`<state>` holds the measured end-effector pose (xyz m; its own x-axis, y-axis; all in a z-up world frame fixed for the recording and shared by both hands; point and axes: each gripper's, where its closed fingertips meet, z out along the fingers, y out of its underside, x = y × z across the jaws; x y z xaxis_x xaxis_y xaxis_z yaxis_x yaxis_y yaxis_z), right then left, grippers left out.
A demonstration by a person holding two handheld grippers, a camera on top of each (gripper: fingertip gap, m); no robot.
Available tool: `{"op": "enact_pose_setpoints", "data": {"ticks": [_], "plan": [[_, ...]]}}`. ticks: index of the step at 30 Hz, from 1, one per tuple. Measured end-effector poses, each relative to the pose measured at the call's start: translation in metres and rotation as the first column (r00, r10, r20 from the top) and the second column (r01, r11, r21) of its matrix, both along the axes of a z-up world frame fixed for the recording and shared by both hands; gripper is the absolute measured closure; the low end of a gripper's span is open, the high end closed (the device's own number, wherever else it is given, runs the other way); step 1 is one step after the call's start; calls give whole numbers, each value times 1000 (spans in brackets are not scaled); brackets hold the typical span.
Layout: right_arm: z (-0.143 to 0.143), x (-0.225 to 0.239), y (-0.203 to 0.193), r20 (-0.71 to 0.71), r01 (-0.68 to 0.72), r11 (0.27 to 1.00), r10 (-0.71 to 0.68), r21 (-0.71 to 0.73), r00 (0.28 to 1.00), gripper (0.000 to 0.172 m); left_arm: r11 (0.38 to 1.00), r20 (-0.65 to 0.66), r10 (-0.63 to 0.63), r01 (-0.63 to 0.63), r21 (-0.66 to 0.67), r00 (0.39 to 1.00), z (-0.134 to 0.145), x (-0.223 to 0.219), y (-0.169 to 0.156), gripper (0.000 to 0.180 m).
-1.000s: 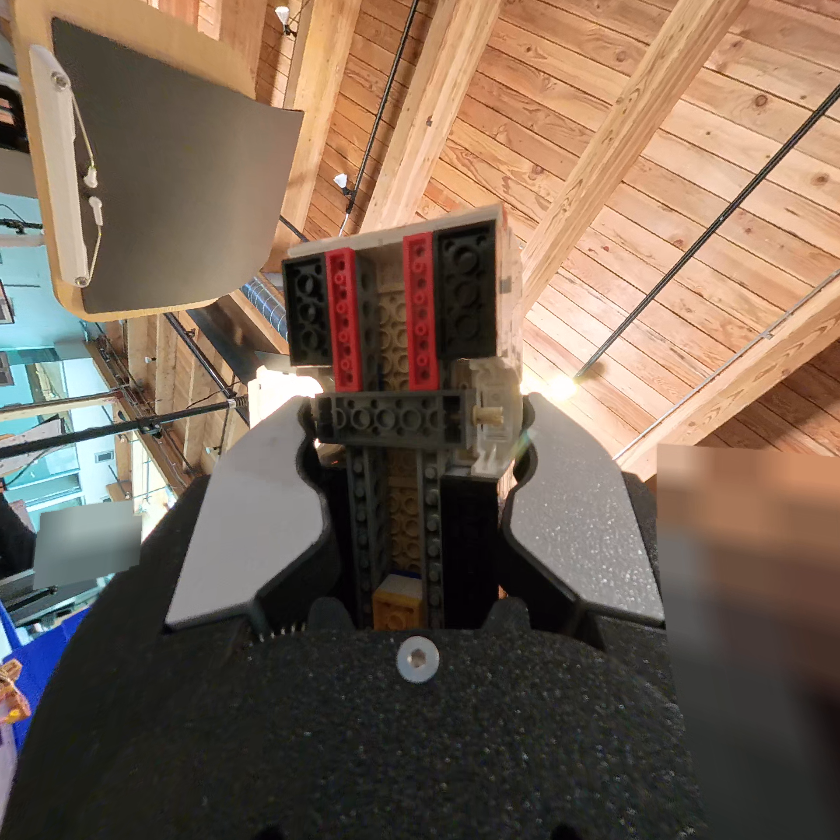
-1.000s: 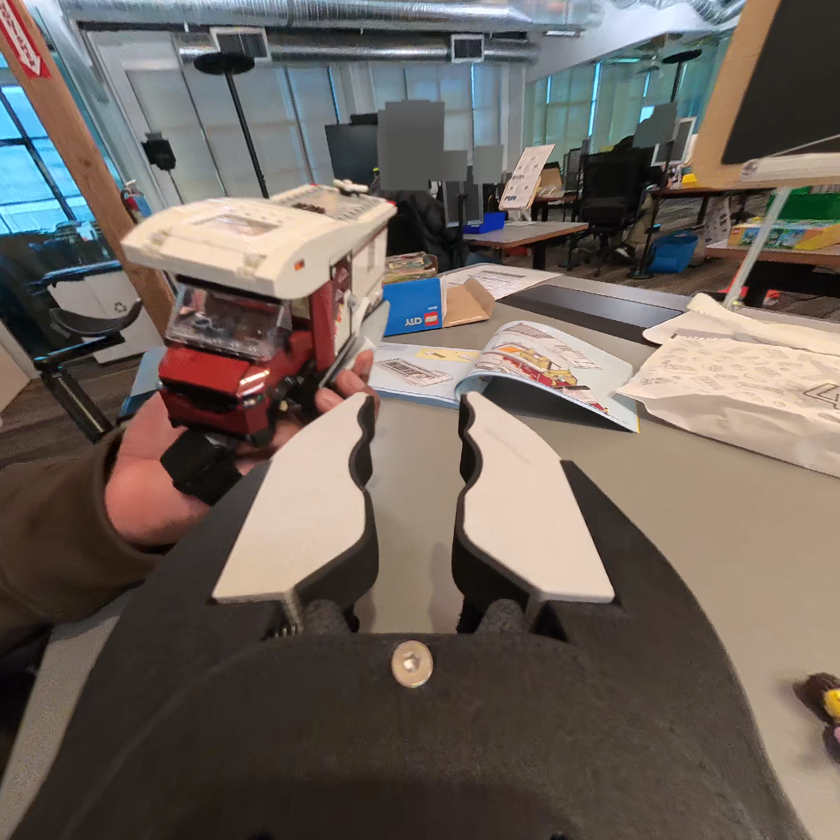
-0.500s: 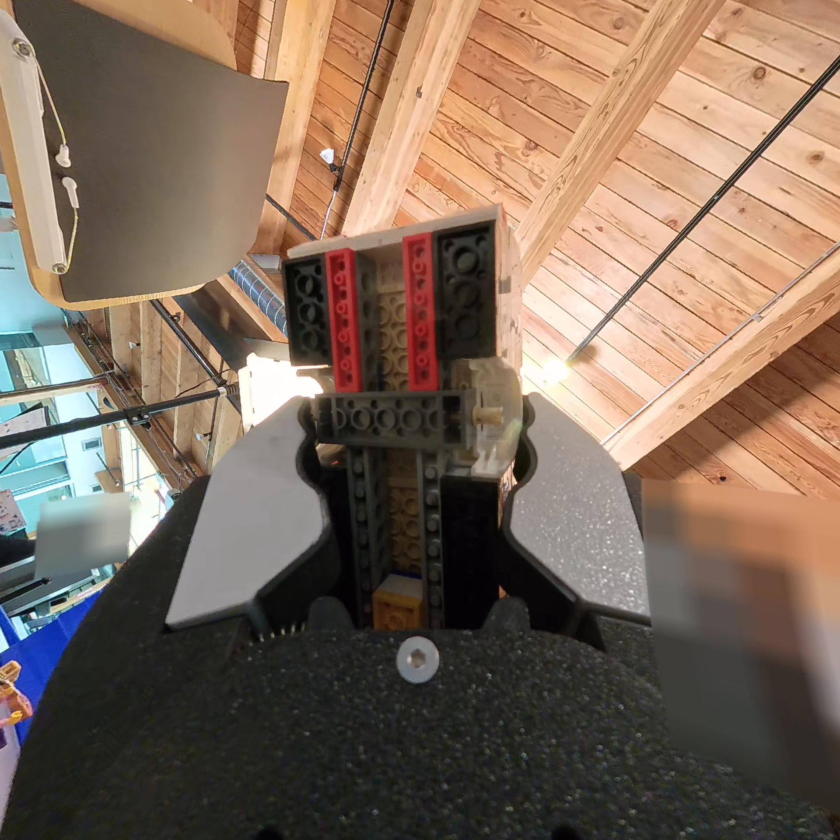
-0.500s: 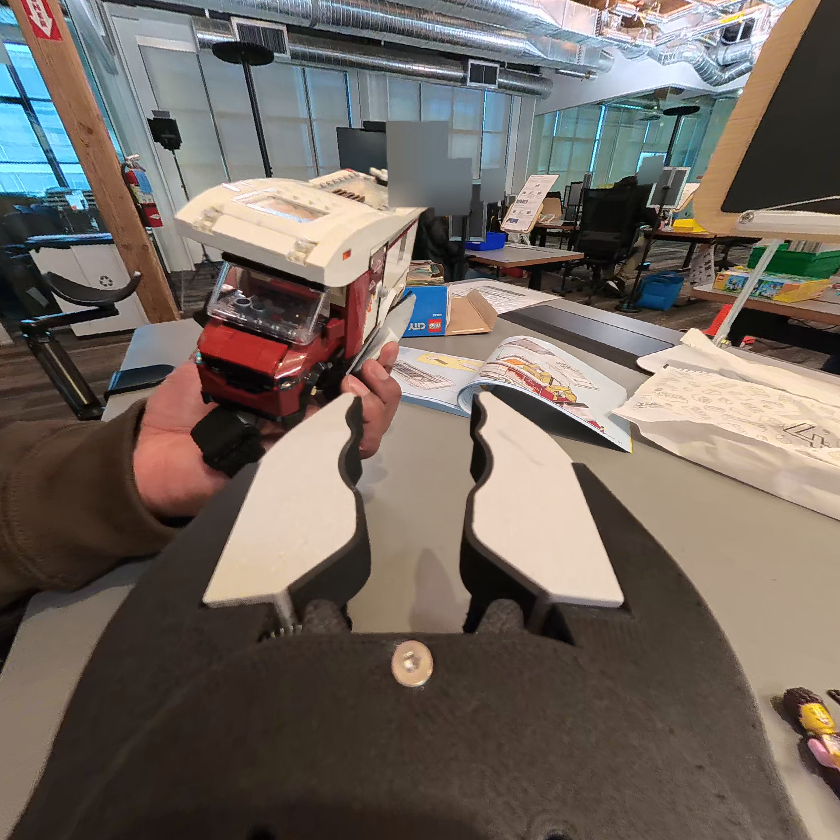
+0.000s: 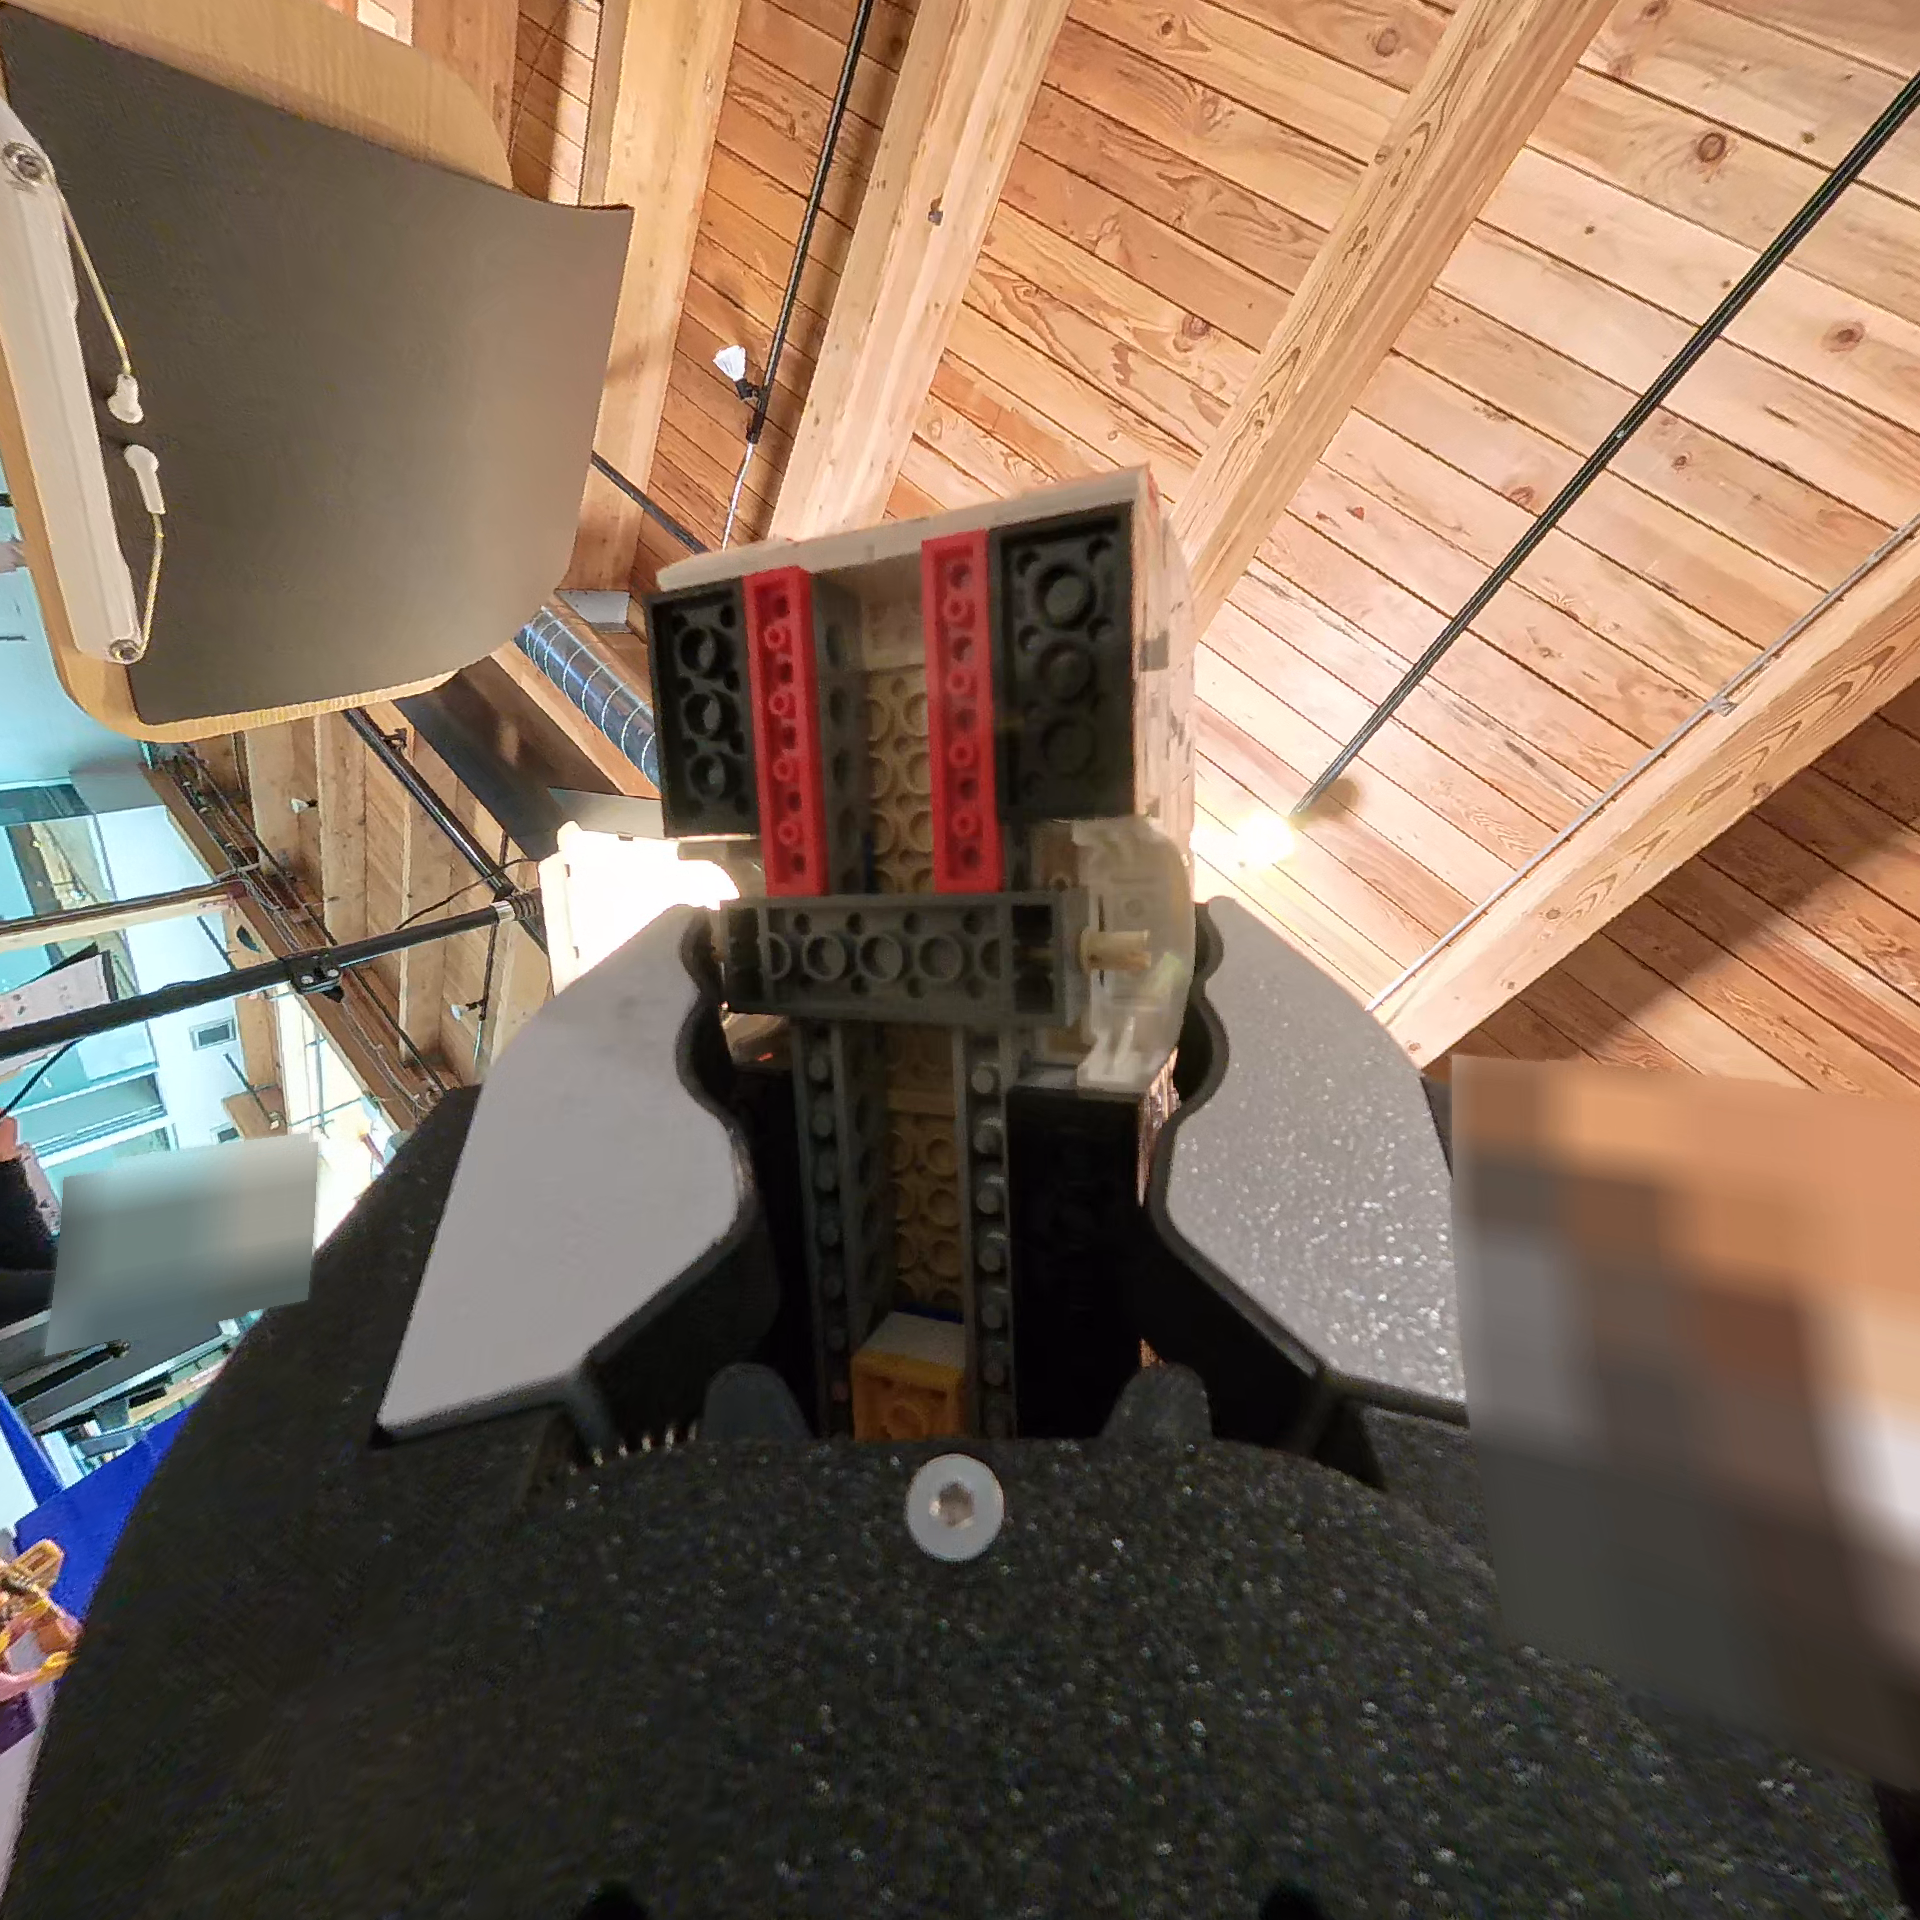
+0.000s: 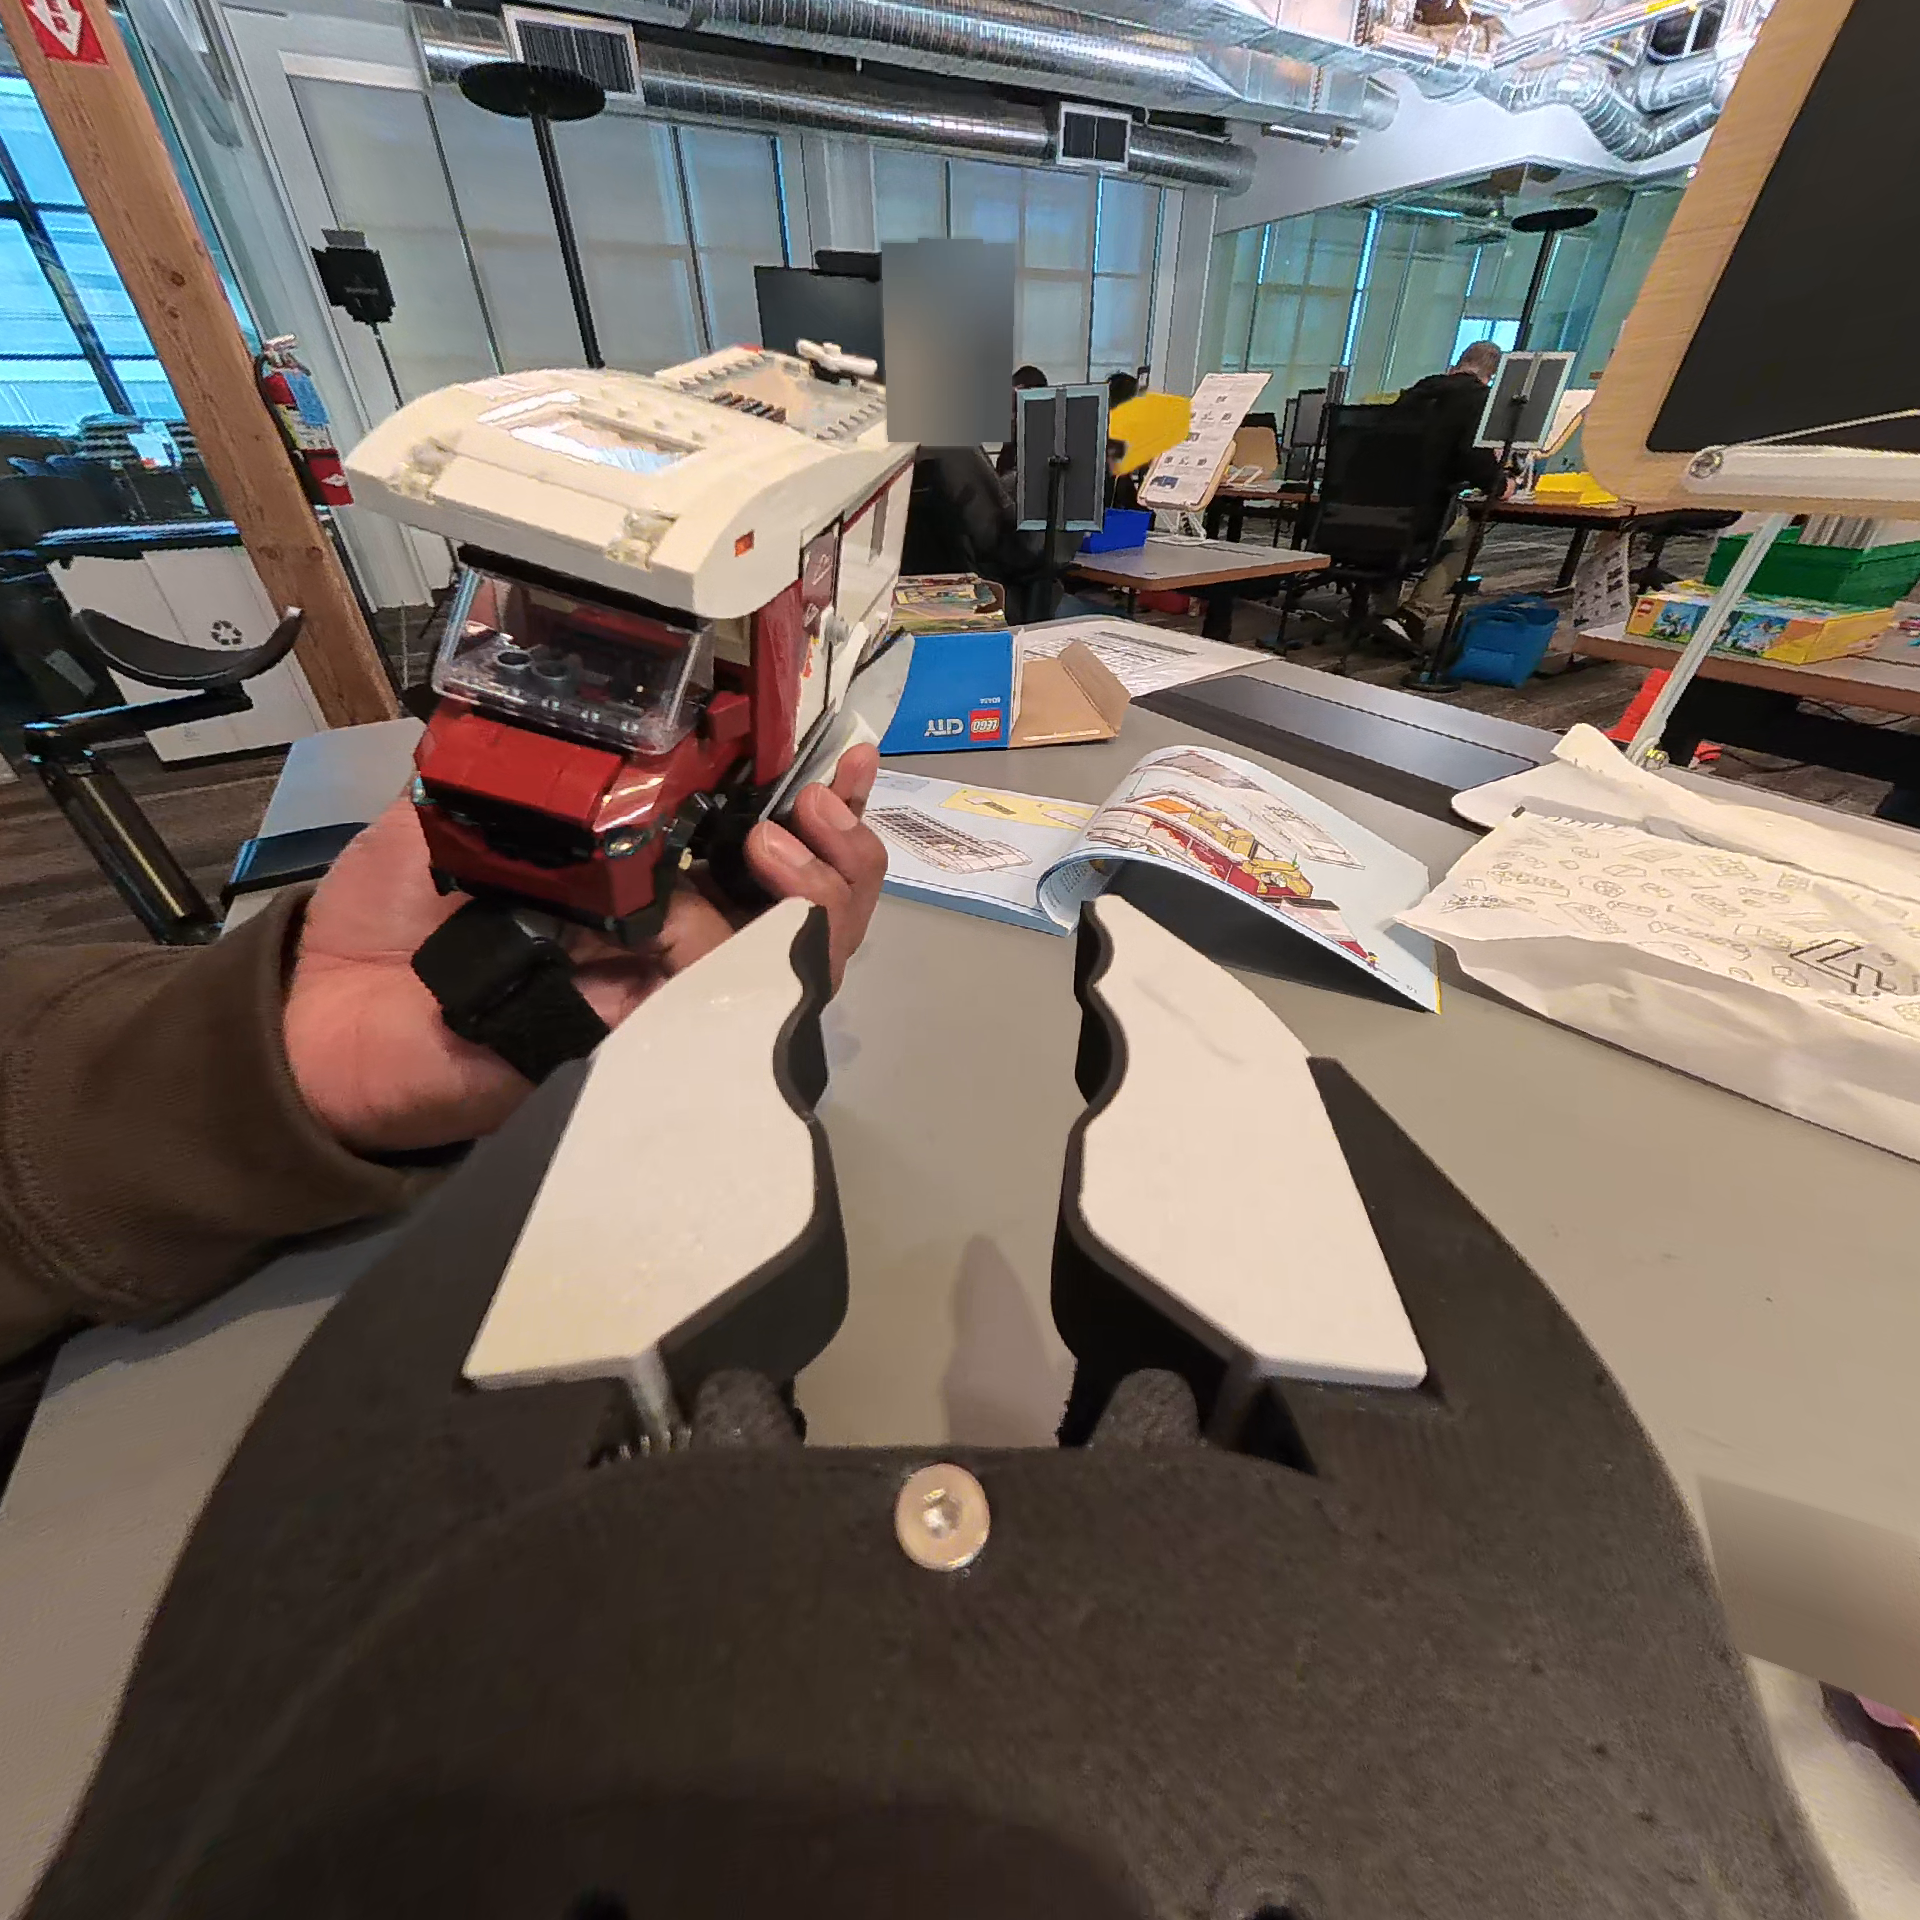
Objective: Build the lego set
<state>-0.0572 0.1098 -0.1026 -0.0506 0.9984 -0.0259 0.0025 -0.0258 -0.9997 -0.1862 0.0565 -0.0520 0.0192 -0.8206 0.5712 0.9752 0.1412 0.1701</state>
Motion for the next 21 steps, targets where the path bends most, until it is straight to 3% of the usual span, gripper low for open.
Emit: {"op": "enact_pose_setpoints", "data": {"ticks": [14, 17, 21], "plan": [[11, 13, 7, -113, -46, 973, 21, -226, 993, 125, 996, -63, -72, 69, -63, 995, -1, 17, 16, 95], [24, 18, -7, -132, -32, 992, 16, -121, 991, 122, 997, -30, -58, 57, -52, 998, 0, 24, 7, 95], [54, 42, -32, -269, -19, 1000, 19, 3, 963, 122, 994, -2, -111, 111, 16, 994, 9, 42, -11, 95]]}}
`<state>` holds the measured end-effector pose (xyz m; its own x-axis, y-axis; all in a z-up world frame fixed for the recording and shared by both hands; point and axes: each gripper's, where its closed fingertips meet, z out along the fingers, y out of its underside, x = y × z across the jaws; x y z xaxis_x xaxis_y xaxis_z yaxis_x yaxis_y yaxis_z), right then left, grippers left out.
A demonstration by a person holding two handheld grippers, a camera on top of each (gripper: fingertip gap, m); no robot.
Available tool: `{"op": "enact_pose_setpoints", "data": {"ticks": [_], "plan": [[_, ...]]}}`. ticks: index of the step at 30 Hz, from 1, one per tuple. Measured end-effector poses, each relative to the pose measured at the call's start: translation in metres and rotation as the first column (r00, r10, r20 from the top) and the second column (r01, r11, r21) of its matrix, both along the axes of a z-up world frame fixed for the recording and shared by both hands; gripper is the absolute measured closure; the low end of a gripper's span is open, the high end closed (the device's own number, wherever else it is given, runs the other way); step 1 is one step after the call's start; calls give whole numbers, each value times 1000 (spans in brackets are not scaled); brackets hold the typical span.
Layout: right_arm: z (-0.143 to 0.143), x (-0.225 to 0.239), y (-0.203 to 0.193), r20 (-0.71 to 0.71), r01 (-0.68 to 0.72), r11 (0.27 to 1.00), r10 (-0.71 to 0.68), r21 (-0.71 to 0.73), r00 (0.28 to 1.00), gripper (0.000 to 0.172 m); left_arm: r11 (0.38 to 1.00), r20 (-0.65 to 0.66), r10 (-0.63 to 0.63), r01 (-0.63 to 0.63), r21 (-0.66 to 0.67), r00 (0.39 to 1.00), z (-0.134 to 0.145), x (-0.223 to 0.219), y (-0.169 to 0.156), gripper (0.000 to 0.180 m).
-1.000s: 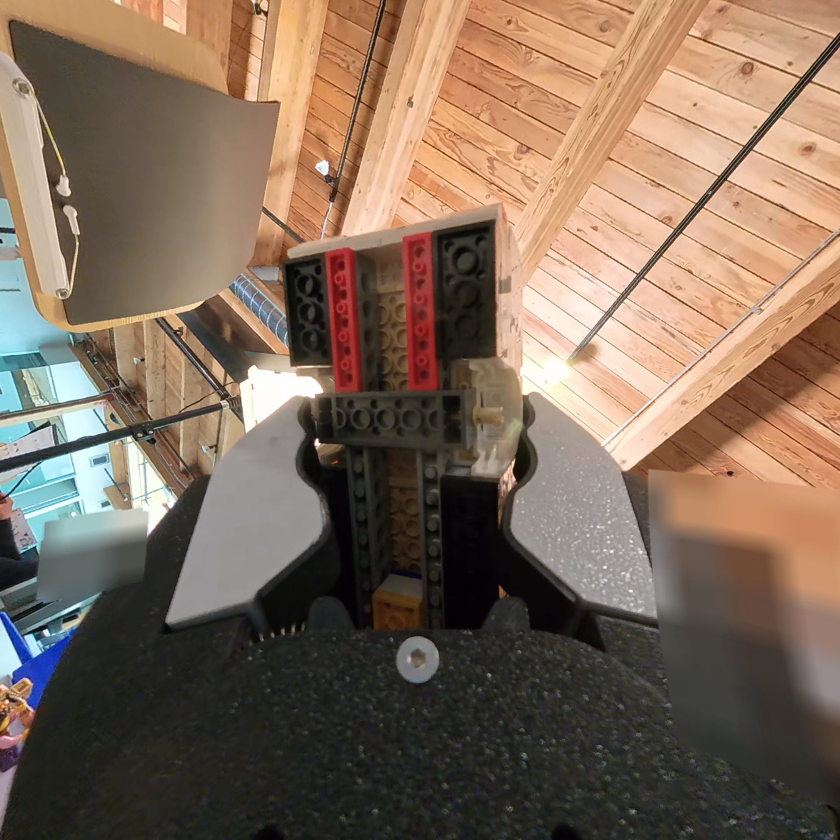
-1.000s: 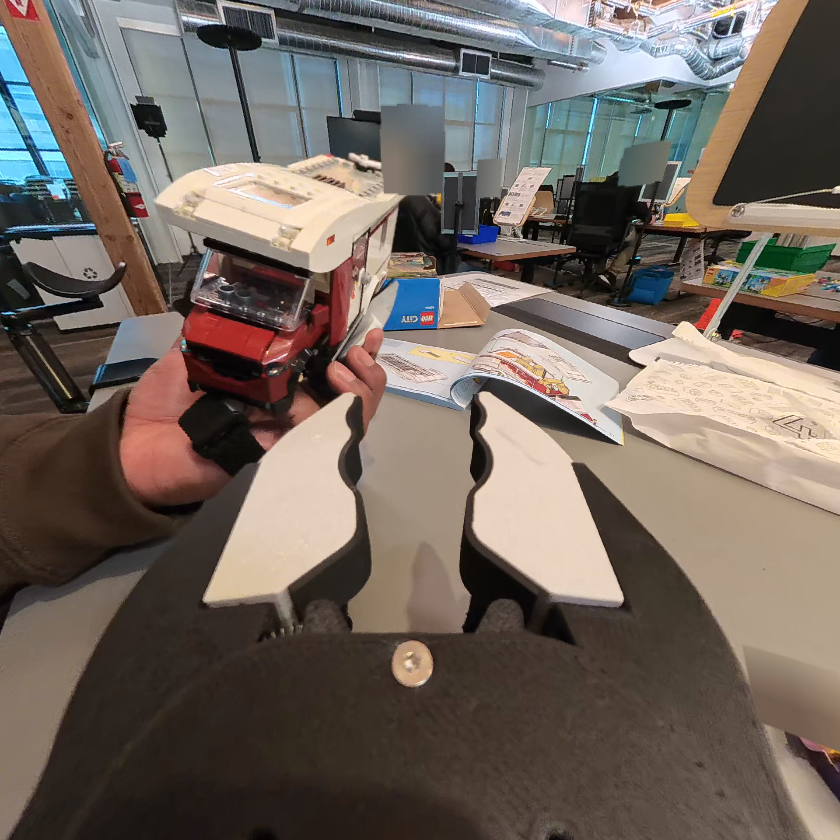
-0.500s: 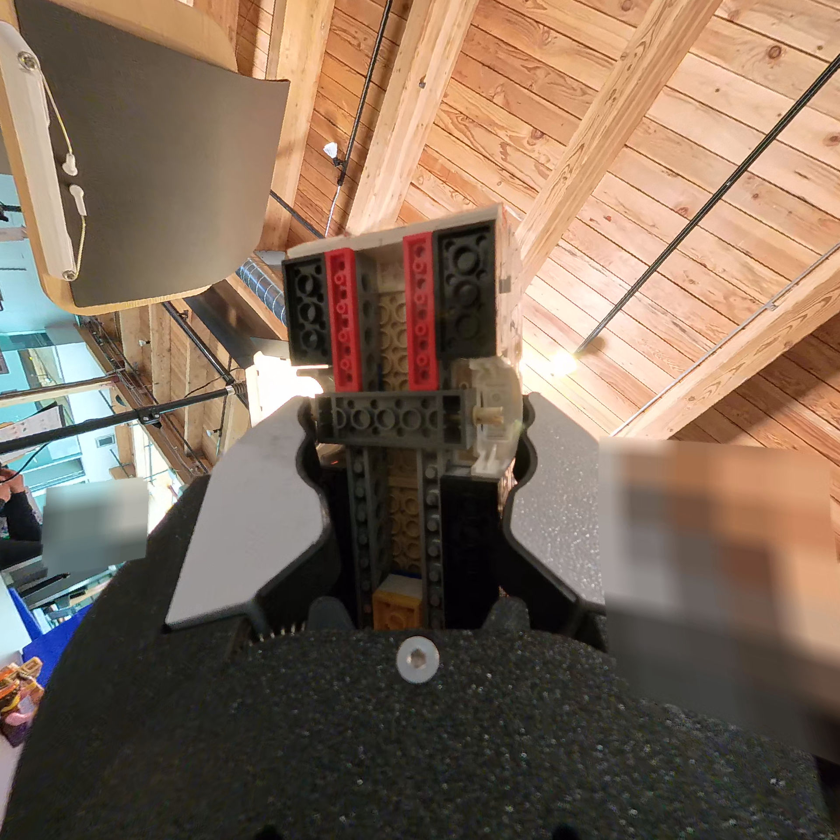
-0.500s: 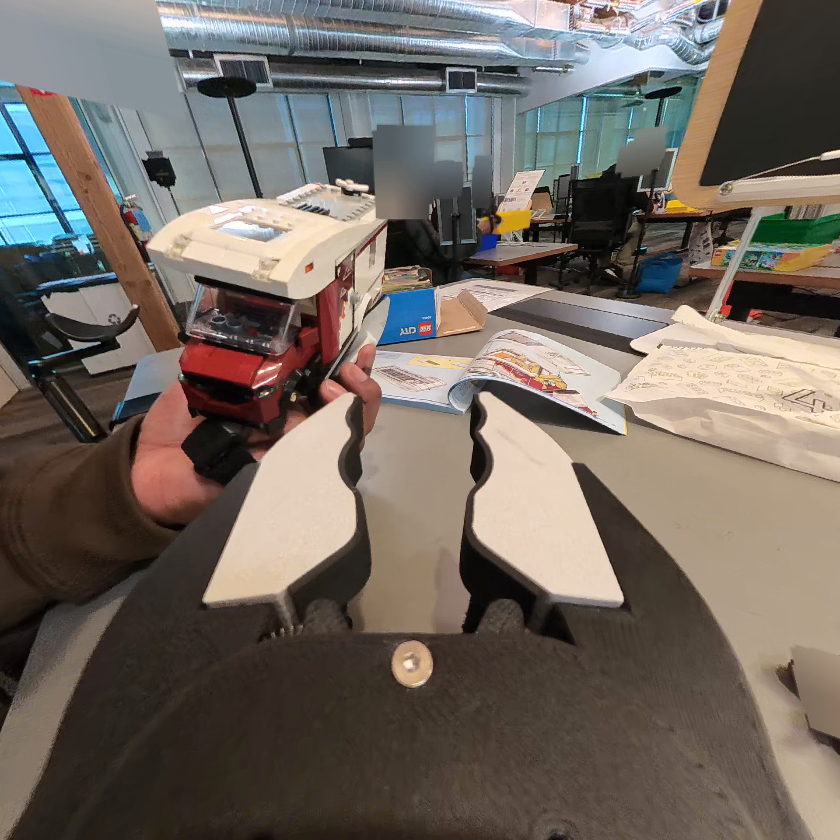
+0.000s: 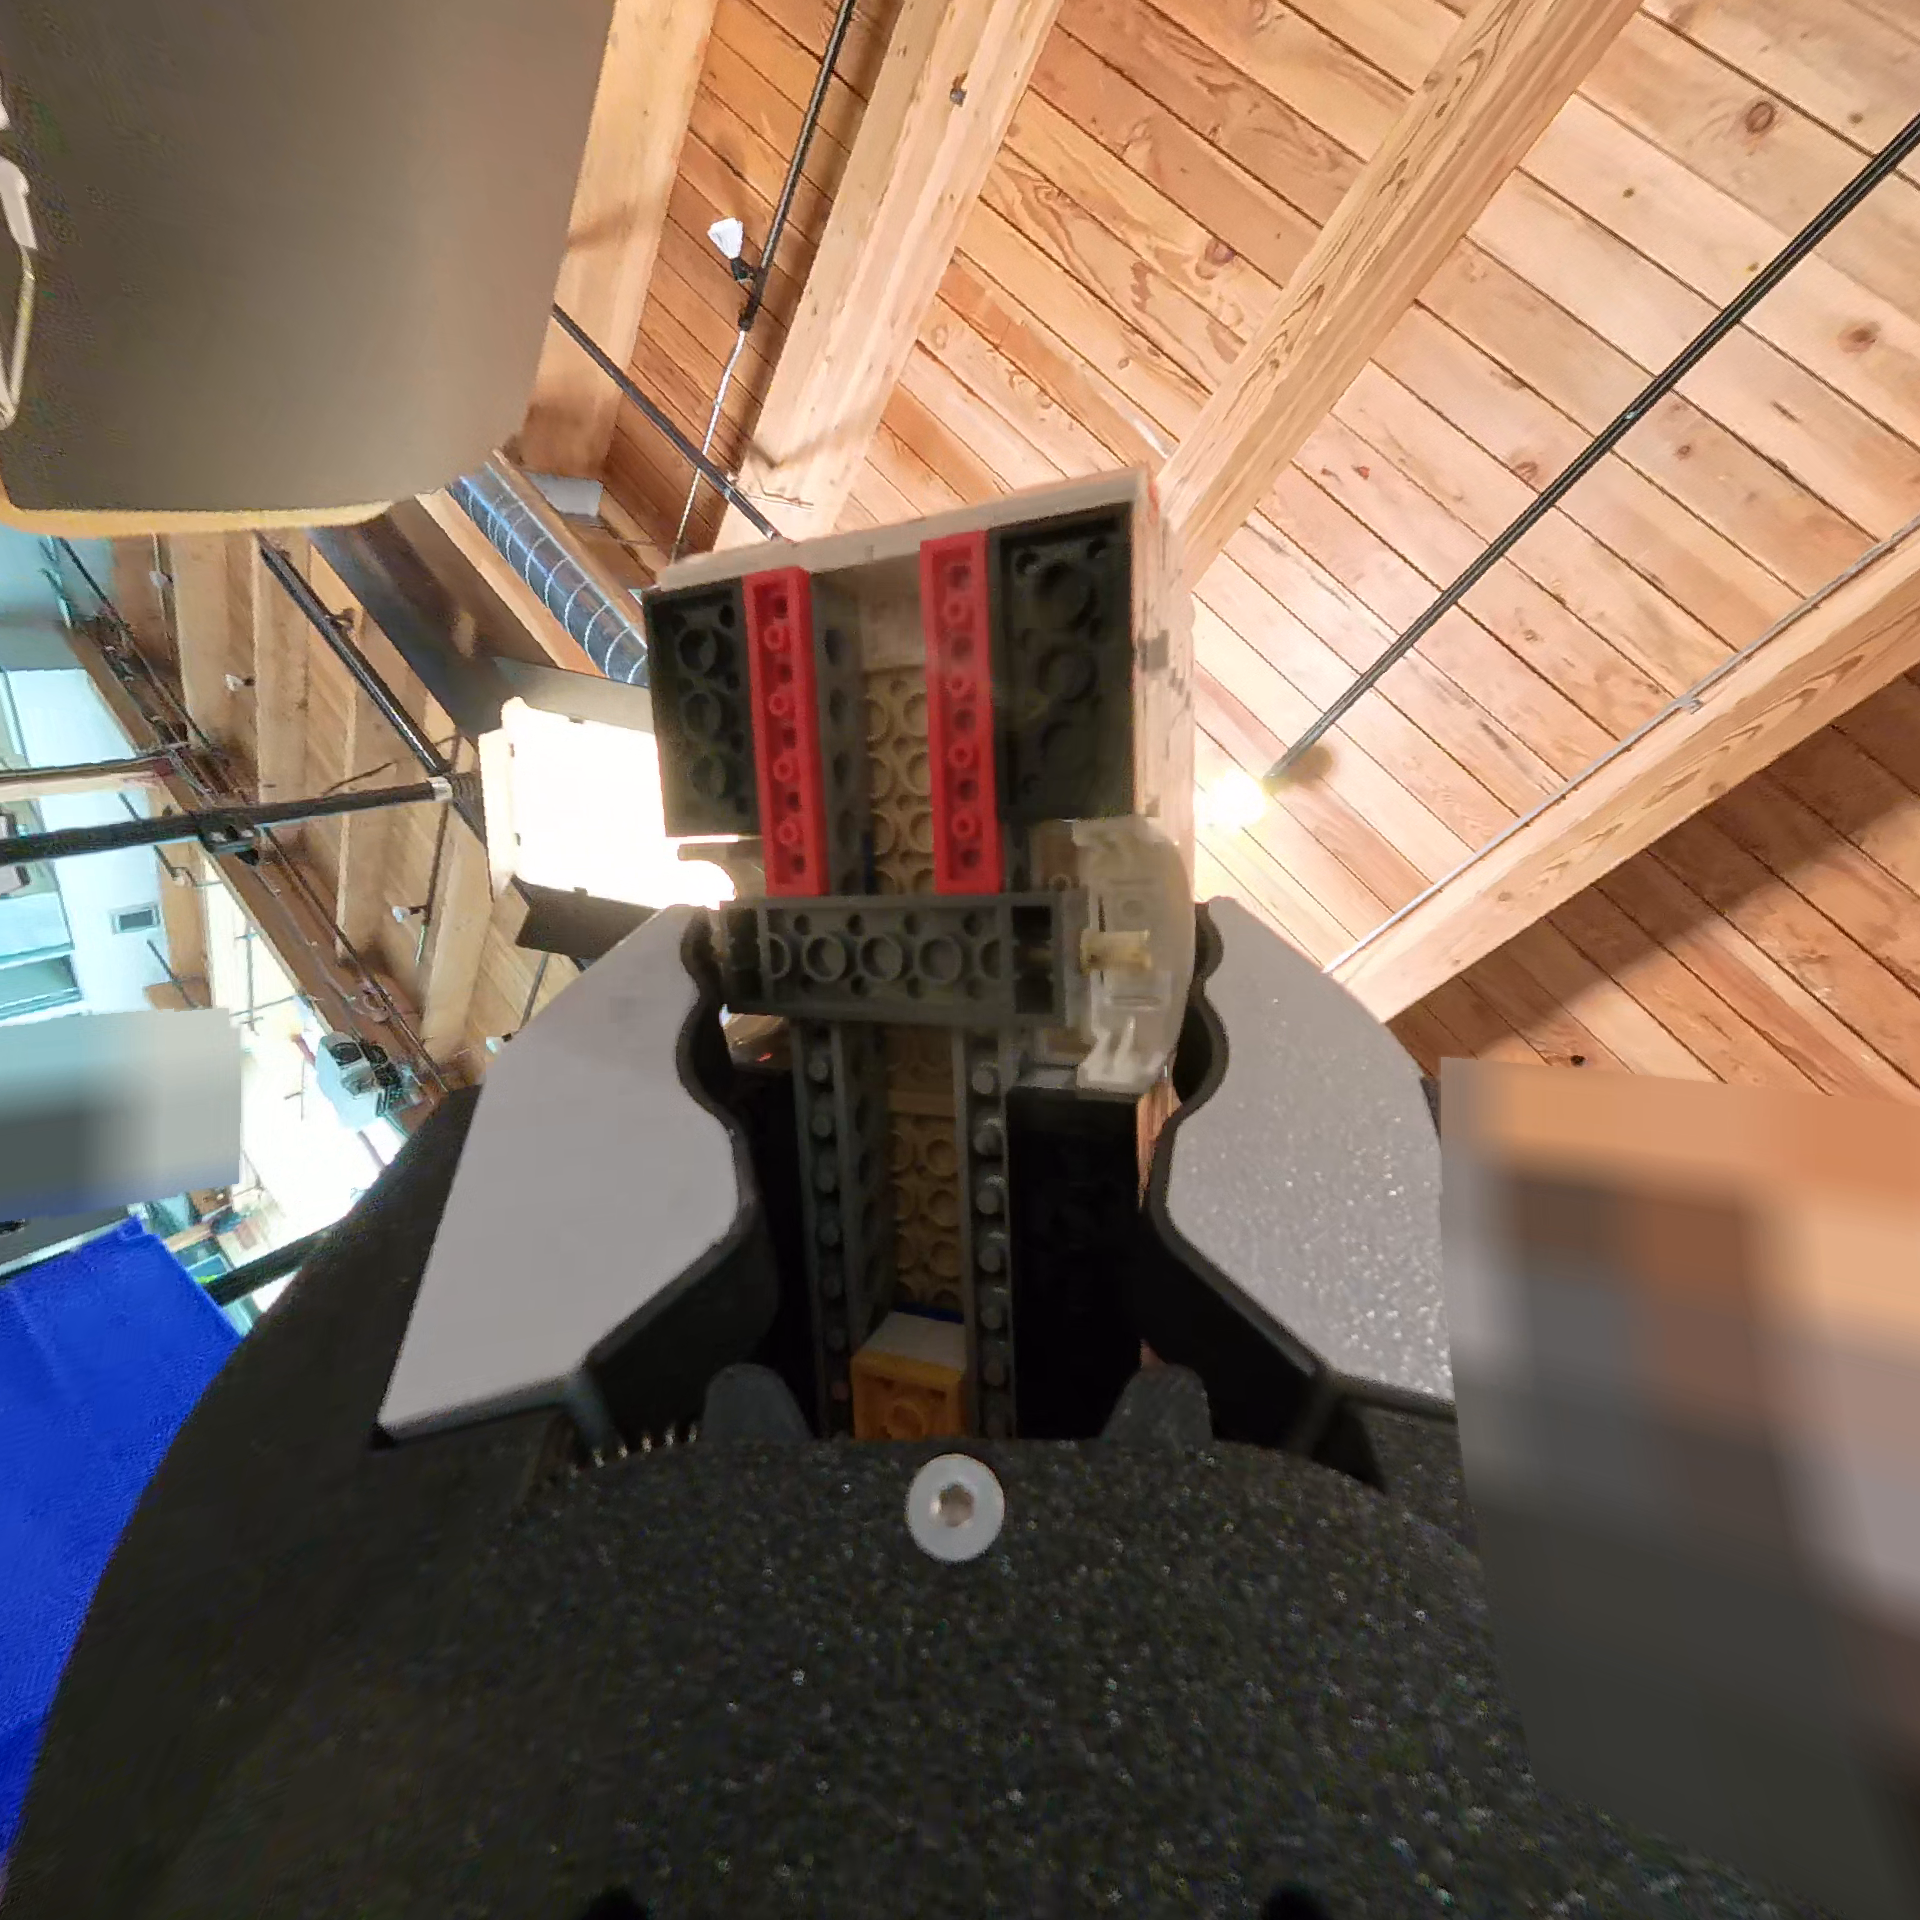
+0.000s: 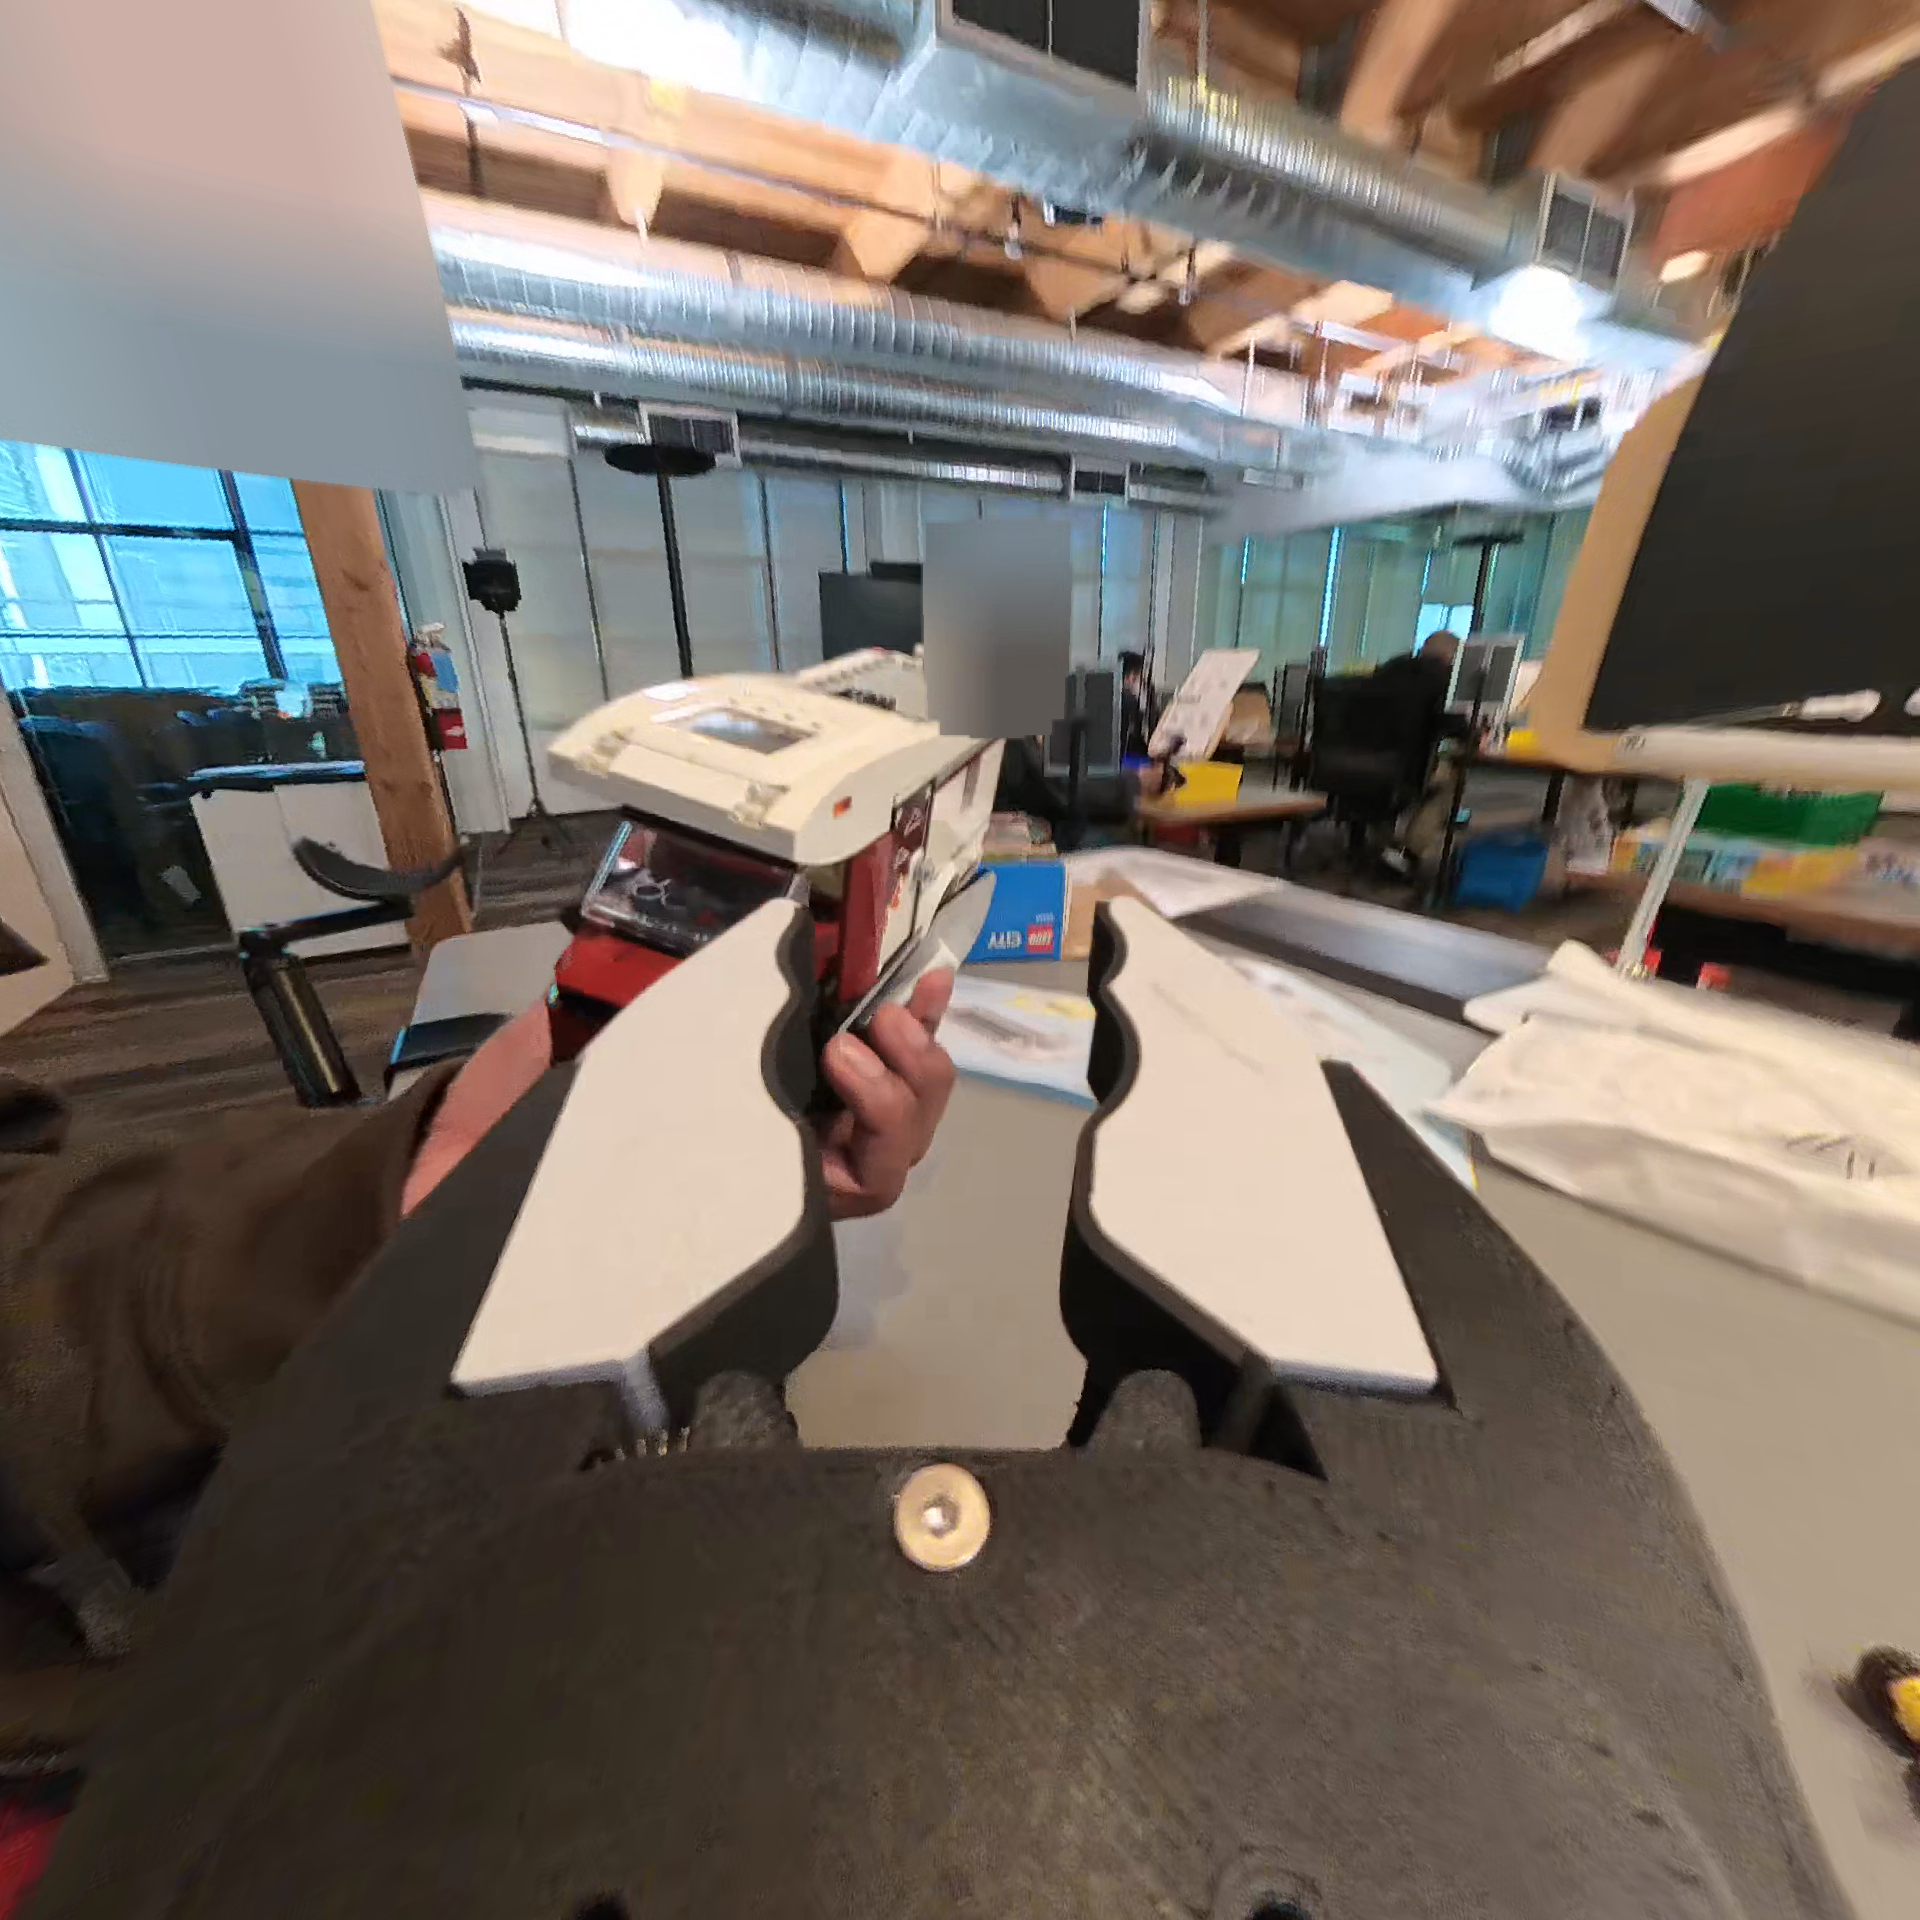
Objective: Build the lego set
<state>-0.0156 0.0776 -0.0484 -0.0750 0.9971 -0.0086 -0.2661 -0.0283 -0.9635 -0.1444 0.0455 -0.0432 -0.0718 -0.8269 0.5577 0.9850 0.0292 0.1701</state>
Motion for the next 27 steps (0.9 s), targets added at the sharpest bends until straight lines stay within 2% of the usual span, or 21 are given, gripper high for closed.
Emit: {"op": "enact_pose_setpoints", "data": {"ticks": [3, 8, 11, 17, 21, 27], "plan": [[6, 19, -15, -47, 18, 998, -15, 54, 999, 117, 1000, -6, 25, -25, 1, 1000, 5, 13, -18, 95], [10, 46, -47, -66, 57, 968, -42, 244, 997, 109, 999, 0, 31, -31, 23, 1000, 12, 38, -42, 95], [23, 59, -60, -85, 72, 947, -47, 313, 995, 106, 999, 37, -16, 15, 35, 999, 16, 50, -47, 95], [32, 74, -72, -102, 108, 864, -66, 492, 993, 100, 996, 24, -75, 74, 55, 997, 32, 69, -48, 95], [33, 74, -79, -100, 122, 758, -76, 640, 992, 95, 986, 46, -147, 143, 80, 988, 37, 74, -49, 95], [27, 62, -79, -96, 151, 529, -131, 835, 987, 85, 958, 43, -270, 264, 109, 962, 36, 85, -55, 95]]}}
